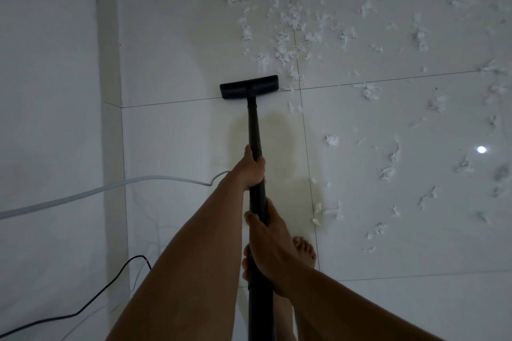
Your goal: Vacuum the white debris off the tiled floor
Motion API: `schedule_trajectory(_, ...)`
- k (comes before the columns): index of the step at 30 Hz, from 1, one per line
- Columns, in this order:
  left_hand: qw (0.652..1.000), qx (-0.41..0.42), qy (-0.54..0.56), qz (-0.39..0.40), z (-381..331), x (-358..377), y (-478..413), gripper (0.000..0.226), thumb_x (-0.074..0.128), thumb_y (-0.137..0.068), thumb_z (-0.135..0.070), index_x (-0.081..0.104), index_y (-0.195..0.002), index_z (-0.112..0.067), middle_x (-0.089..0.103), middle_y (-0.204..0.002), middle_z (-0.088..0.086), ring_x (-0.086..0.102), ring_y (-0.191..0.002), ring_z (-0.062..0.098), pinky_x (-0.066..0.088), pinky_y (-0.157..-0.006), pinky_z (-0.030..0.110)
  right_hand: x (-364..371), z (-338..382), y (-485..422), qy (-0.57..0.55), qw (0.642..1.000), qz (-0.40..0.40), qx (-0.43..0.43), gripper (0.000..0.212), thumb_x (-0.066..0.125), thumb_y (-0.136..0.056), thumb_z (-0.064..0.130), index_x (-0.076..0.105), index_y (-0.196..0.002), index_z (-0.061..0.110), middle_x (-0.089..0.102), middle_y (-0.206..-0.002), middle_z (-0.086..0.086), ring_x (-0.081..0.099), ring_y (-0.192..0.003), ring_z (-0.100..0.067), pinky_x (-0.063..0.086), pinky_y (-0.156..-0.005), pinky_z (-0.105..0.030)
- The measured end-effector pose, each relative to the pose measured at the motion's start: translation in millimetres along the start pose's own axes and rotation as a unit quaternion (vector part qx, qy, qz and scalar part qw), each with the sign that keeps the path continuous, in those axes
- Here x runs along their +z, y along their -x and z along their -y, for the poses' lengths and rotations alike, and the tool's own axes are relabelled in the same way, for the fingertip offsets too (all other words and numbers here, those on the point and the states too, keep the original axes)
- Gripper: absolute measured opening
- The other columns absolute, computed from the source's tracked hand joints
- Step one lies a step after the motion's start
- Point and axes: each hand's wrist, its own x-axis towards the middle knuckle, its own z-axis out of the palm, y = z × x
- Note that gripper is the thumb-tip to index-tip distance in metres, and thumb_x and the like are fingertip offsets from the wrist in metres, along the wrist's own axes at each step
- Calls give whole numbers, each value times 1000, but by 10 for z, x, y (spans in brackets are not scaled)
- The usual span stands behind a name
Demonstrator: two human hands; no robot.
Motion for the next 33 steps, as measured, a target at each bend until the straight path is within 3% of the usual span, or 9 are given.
schedule_trajectory(3,1000,1,-8,-2,-51,-65,-74,69,34,-110,-34,-8,-164,-32,64,-96,10,66,-86,21,56,-98,46,38,74,-67,-4,1000,7,-2,32,47,-104,31,40,-134,42,53,-75,-14,55,-51,-20,53,-48,-29)
schedule_trajectory(9,1000,-8,-26,6,-137,-167,-234,70,34,-110,-35,-11,-163,-33,66,-109,17,69,-101,29,56,-99,46,89,213,-230,-6,1000,7,2,30,47,-104,30,43,-132,41,52,-75,-15,53,-50,-19,52,-47,-28)
schedule_trajectory(13,999,-12,-36,6,-174,-230,-327,70,33,-110,-35,-12,-163,-32,67,-106,20,70,-101,30,55,-101,48,115,256,-320,-8,1000,12,6,33,46,-105,31,40,-134,45,52,-75,-15,53,-49,-18,51,-47,-27)
schedule_trajectory(22,1000,-6,-22,21,-308,-476,-546,71,33,-110,-33,-17,-162,-34,63,-91,10,67,-86,23,58,-93,41,277,489,-491,-11,1000,-9,10,44,47,-105,33,34,-143,49,52,-70,-14,54,-48,-19,51,-45,-26)
schedule_trajectory(29,999,-16,-33,33,-449,-708,-656,72,33,-110,-37,-18,-161,-35,64,-100,13,70,-100,28,57,-96,44,449,765,-527,0,1000,-18,4,39,46,-106,32,36,-140,45,52,-71,-14,54,-48,-18,52,-45,-27)
schedule_trajectory(31,998,-24,-37,40,-488,-786,-672,72,33,-110,-37,-17,-161,-36,65,-101,14,69,-106,30,57,-99,46,482,867,-485,22,1000,-14,-11,38,45,-107,29,36,-142,40,49,-67,-10,52,-43,-12,50,-43,-23)
schedule_trajectory(33,997,-33,-43,47,-547,-859,-684,73,34,-109,-38,-17,-161,-36,66,-105,16,69,-107,30,56,-99,47,453,1029,-412,38,999,-6,-34,39,42,-108,24,35,-147,30,52,-74,-1,51,-45,0,43,-42,-6)
